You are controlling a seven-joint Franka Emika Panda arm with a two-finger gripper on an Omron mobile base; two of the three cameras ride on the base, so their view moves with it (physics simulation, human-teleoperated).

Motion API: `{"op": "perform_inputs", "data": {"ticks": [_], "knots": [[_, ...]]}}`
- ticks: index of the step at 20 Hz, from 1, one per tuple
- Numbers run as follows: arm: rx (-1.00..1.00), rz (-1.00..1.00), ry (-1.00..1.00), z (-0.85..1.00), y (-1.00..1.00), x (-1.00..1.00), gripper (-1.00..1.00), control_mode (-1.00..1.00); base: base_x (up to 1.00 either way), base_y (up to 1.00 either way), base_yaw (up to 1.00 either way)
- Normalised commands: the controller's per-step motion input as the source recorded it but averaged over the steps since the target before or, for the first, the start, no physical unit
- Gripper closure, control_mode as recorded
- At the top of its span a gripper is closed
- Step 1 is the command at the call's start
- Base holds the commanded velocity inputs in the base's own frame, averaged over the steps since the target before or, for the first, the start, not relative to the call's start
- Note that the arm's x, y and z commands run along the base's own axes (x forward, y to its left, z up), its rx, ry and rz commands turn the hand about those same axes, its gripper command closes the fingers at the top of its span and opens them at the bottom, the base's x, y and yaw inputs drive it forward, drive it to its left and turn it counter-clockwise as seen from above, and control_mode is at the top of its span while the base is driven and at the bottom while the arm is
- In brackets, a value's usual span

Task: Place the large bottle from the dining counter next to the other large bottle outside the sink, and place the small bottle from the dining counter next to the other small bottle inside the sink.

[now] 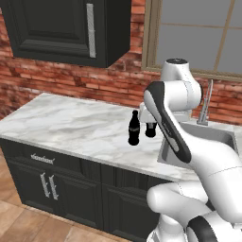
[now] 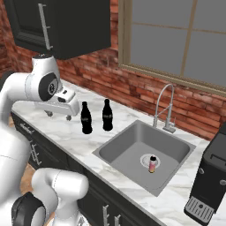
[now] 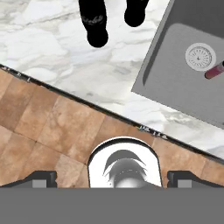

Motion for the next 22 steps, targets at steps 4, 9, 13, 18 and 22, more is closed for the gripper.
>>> {"op": "perform_inputs", "data": {"ticks": [4, 9, 13, 18, 22], "knots": [[0.00, 0.05, 0.00, 0.02, 0.00, -0.15, -1.00, 1.00, -0.15, 0.00, 0.05], [0.00, 0.00, 0.00, 0.00, 0.00, 0.00, -1.00, 1.00, -0.42, 0.04, 0.08], [0.00, 0.00, 0.00, 0.00, 0.00, 0.00, -1.00, 1.00, -0.56, 0.53, 0.05], [0.00, 0.00, 0.00, 0.00, 0.00, 0.00, -1.00, 1.00, -0.63, 0.77, 0.08], [0.00, 0.00, 0.00, 0.00, 0.00, 0.00, -1.00, 1.00, -0.23, 0.29, 0.21]]}}
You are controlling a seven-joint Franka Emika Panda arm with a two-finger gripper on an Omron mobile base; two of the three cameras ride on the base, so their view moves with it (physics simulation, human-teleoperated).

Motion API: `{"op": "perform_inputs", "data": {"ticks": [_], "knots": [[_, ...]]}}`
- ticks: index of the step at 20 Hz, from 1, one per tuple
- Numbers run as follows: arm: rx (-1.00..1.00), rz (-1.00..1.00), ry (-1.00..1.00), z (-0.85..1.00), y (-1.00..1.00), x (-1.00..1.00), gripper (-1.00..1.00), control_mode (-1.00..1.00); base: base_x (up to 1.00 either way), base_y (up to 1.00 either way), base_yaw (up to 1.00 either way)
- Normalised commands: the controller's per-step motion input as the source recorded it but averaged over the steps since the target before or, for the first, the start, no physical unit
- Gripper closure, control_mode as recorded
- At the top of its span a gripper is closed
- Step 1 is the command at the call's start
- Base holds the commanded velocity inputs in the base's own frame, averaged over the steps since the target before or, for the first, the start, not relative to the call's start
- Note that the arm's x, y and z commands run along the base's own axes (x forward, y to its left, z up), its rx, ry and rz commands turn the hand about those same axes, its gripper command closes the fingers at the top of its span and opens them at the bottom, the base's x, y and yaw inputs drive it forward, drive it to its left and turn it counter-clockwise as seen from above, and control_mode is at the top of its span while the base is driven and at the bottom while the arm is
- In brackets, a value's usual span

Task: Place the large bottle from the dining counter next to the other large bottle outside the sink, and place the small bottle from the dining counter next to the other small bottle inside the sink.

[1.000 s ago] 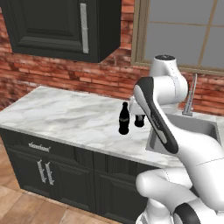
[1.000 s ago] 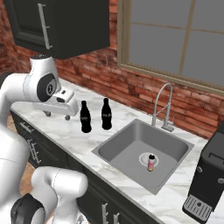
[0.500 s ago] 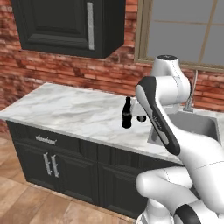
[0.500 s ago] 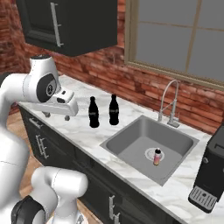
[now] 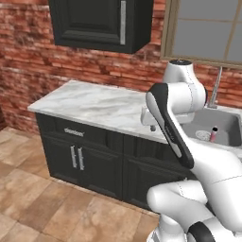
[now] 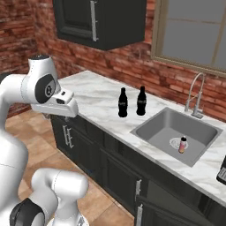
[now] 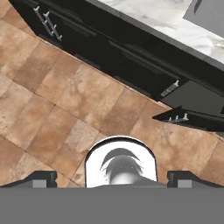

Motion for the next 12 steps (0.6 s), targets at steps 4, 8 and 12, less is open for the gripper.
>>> {"op": "perform_inputs", "data": {"ticks": [4, 8, 12], "knots": [[0.00, 0.00, 0.00, 0.00, 0.00, 0.00, -1.00, 1.00, 0.00, 0.00, 0.25], [0.00, 0.00, 0.00, 0.00, 0.00, 0.00, -1.00, 1.00, 0.00, 0.00, 0.25], [0.00, 0.00, 0.00, 0.00, 0.00, 0.00, -1.00, 1.00, 0.00, 0.00, 0.25]]}}
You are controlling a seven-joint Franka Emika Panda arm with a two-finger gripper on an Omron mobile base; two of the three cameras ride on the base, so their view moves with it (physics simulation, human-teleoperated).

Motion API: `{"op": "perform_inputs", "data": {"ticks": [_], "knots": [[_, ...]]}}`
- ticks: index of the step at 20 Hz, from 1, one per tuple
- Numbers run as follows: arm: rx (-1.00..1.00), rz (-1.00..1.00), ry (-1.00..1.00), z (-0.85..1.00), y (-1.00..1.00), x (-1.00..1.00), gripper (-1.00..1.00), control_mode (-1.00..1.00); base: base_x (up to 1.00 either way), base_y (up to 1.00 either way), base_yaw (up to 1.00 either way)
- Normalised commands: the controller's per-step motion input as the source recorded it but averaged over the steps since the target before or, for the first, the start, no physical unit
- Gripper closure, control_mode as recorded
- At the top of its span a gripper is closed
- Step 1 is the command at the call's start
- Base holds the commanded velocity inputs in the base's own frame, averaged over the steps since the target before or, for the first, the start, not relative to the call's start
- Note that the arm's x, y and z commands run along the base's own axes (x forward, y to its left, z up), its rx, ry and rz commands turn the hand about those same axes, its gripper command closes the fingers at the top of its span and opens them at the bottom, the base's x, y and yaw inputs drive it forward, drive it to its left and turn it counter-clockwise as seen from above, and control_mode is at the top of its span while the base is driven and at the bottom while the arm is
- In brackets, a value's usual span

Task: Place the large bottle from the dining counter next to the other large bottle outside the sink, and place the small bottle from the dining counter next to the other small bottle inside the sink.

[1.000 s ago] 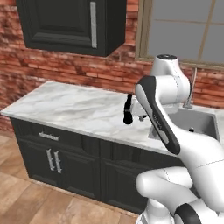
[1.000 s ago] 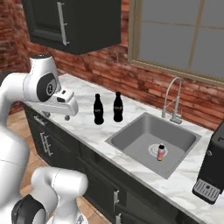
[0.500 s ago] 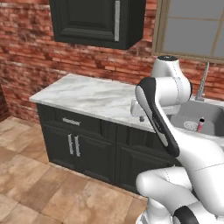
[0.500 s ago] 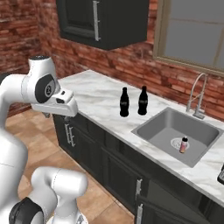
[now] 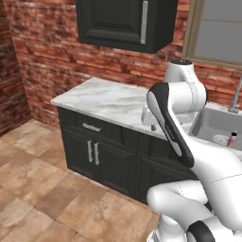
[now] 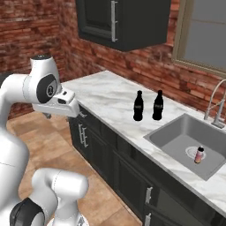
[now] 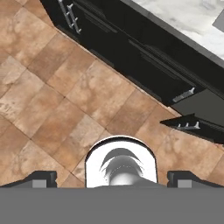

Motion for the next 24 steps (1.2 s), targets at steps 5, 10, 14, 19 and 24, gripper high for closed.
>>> {"op": "perform_inputs", "data": {"ticks": [5, 10, 14, 19, 24], "knots": [[0.00, 0.00, 0.00, 0.00, 0.00, 0.00, -1.00, 1.00, 0.00, 0.00, 0.25], [0.00, 0.00, 0.00, 0.00, 0.00, 0.00, -1.00, 1.00, 0.00, 0.00, 0.25], [0.00, 0.00, 0.00, 0.00, 0.00, 0.00, -1.00, 1.00, 0.00, 0.00, 0.25], [0.00, 0.00, 0.00, 0.00, 0.00, 0.00, -1.00, 1.00, 0.00, 0.00, 0.25], [0.00, 0.00, 0.00, 0.00, 0.00, 0.00, -1.00, 1.00, 0.00, 0.00, 0.25]]}}
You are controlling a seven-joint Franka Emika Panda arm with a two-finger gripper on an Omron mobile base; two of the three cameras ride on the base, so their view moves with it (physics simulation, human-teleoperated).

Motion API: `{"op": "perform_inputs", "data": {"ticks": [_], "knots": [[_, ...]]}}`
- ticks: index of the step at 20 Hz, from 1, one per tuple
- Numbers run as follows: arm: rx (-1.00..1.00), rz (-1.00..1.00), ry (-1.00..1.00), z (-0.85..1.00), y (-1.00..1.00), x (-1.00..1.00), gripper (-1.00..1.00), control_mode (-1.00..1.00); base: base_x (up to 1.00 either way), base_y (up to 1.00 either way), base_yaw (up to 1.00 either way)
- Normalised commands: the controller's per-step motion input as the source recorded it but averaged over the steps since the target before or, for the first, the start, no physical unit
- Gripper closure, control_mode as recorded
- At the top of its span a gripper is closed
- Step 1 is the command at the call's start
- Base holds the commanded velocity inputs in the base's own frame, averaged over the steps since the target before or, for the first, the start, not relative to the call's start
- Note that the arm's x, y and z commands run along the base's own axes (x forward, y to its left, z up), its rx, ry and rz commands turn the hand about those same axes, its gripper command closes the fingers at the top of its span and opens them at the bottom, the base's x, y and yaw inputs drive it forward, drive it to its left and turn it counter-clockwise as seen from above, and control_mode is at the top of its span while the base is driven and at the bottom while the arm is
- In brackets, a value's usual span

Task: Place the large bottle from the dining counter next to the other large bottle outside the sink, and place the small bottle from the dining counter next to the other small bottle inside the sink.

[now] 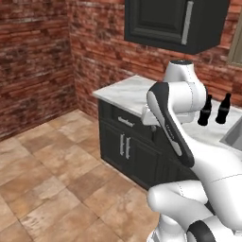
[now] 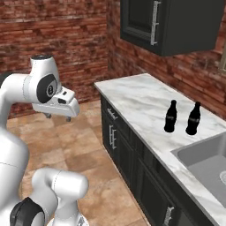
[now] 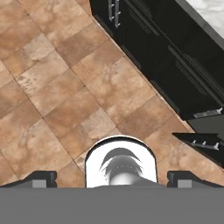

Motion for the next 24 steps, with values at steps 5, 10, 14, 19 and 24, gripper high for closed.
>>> {"op": "perform_inputs", "data": {"ticks": [5, 10, 14, 19, 24], "knots": [[0.00, 0.00, 0.00, 0.00, 0.00, 0.00, -1.00, 1.00, 0.00, 0.00, 0.25], [0.00, 0.00, 0.00, 0.00, 0.00, 0.00, -1.00, 1.00, 0.00, 0.00, 0.25], [0.00, 0.00, 0.00, 0.00, 0.00, 0.00, -1.00, 1.00, 0.00, 0.00, 0.25], [0.00, 0.00, 0.00, 0.00, 0.00, 0.00, -1.00, 1.00, -0.02, 0.00, 0.25], [0.00, 0.00, 0.00, 0.00, 0.00, 0.00, -1.00, 1.00, -0.04, 0.00, 0.25]]}}
